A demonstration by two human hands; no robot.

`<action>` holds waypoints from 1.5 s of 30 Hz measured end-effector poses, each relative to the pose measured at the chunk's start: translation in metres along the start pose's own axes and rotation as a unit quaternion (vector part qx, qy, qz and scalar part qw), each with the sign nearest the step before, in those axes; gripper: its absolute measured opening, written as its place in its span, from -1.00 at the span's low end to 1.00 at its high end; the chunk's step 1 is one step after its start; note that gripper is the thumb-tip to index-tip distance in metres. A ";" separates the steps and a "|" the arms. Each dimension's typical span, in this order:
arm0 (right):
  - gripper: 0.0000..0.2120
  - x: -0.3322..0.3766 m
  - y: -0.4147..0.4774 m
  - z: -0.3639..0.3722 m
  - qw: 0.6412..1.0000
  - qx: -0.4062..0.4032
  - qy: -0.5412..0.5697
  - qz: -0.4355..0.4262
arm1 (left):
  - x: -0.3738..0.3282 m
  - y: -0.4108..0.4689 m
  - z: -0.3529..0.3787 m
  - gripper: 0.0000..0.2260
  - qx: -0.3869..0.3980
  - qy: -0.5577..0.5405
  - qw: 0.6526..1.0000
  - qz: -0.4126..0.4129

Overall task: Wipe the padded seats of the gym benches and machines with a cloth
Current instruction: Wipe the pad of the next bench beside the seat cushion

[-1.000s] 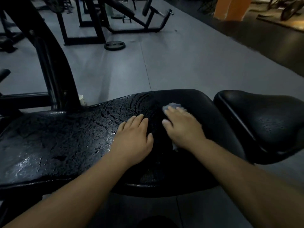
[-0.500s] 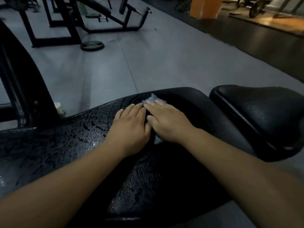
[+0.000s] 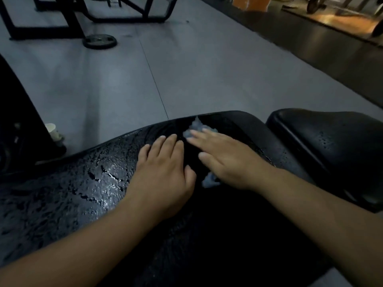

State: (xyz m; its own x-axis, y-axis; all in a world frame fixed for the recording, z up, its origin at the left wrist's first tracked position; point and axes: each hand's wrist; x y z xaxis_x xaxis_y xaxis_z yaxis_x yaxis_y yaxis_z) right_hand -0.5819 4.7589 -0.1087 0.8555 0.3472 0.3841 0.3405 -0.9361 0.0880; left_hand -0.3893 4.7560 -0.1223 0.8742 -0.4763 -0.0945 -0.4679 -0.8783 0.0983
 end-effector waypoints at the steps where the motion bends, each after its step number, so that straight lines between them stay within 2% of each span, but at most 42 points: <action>1: -0.42 -0.013 -0.006 -0.007 1.000 0.005 -0.017 0.006 | -0.001 0.000 -0.001 -0.31 -0.002 0.006 1.000 -0.007; 4: -0.49 -0.049 0.022 -0.016 0.995 -0.007 -0.047 0.089 | -0.011 0.006 0.000 -0.29 0.002 0.021 0.999 -0.030; 6: -0.50 -0.043 0.041 -0.007 0.993 -0.011 -0.065 0.101 | -0.018 0.013 0.001 -0.28 0.000 0.029 0.998 -0.051; 8: -0.48 -0.030 0.028 -0.001 0.997 0.000 -0.072 0.038 | -0.024 0.017 0.002 -0.31 -0.001 0.041 0.997 -0.070; 11: -0.43 -0.024 -0.041 -0.017 0.994 0.032 -0.064 -0.083 | -0.022 0.016 0.003 -0.37 0.004 0.037 0.996 -0.078; 12: -0.40 -0.035 -0.060 -0.026 0.993 0.039 -0.047 -0.097 | -0.020 0.015 0.003 -0.37 0.008 0.032 0.996 -0.077; 15: -0.39 -0.080 -0.057 -0.049 0.999 0.039 0.002 -0.027 | -0.023 0.010 0.003 -0.34 0.012 0.043 0.996 -0.079; 18: -0.40 -0.085 -0.016 -0.041 0.999 -0.005 -0.027 0.045 | -0.040 0.009 0.002 -0.32 0.017 0.044 0.992 -0.117; 20: -0.45 -0.067 -0.020 -0.027 0.999 -0.034 -0.031 0.011 | -0.064 0.008 0.001 -0.33 0.009 0.033 0.990 -0.137; 23: -0.37 -0.055 -0.094 -0.029 0.992 0.023 -0.009 -0.124 | -0.114 -0.005 0.003 -0.34 0.006 0.011 0.994 -0.112; 24: -0.33 -0.064 -0.113 -0.034 0.989 0.035 -0.010 -0.145 | -0.130 -0.011 0.005 -0.35 0.010 0.009 0.994 -0.105; 26: -0.38 -0.090 -0.117 -0.046 0.991 0.039 -0.035 -0.124 | -0.155 -0.021 0.008 -0.36 0.017 0.016 0.994 -0.103; 29: -0.42 -0.094 -0.080 -0.039 0.999 -0.007 -0.042 -0.030 | -0.169 -0.025 0.011 -0.36 0.009 0.014 0.993 -0.119; 31: -0.38 -0.080 -0.086 -0.034 0.998 -0.020 -0.034 -0.054 | -0.171 -0.026 0.012 -0.34 -0.008 0.012 0.992 -0.127; 33: -0.33 -0.072 -0.130 -0.032 0.992 -0.002 -0.009 -0.125 | -0.171 -0.029 0.015 -0.34 -0.023 0.012 0.991 -0.129; 35: -0.28 -0.077 -0.173 -0.042 0.986 0.031 0.017 -0.161 | -0.170 -0.029 0.016 -0.40 -0.024 0.018 0.990 -0.136; 37: -0.34 -0.099 -0.166 -0.050 0.987 0.036 0.004 -0.154 | -0.172 -0.028 0.015 -0.42 -0.020 0.029 0.989 -0.142; 41: -0.44 -0.100 -0.108 -0.045 0.998 -0.013 -0.008 -0.058 | -0.179 -0.028 0.012 -0.31 -0.015 0.033 0.989 -0.143; 42: -0.43 -0.094 -0.112 -0.038 0.997 -0.012 -0.013 -0.069 | -0.179 -0.030 0.011 -0.30 -0.016 0.031 0.989 -0.143; 45: -0.44 -0.080 -0.171 -0.036 0.985 0.022 0.016 -0.173 | -0.181 -0.032 0.010 -0.34 -0.018 0.027 0.989 -0.146</action>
State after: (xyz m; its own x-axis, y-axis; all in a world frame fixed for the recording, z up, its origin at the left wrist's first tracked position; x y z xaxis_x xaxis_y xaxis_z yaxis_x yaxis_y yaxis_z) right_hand -0.7231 4.8894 -0.1216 0.6732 0.6424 0.3664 0.6269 -0.7585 0.1781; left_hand -0.5333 4.8700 -0.1182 0.9772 -0.1997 -0.0718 -0.1912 -0.9754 0.1099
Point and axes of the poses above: each hand's wrist, its own y-axis towards the middle knuckle, its own z-axis out of the palm, x = y × z, and after that the axes turned 6 degrees about y, right-handed
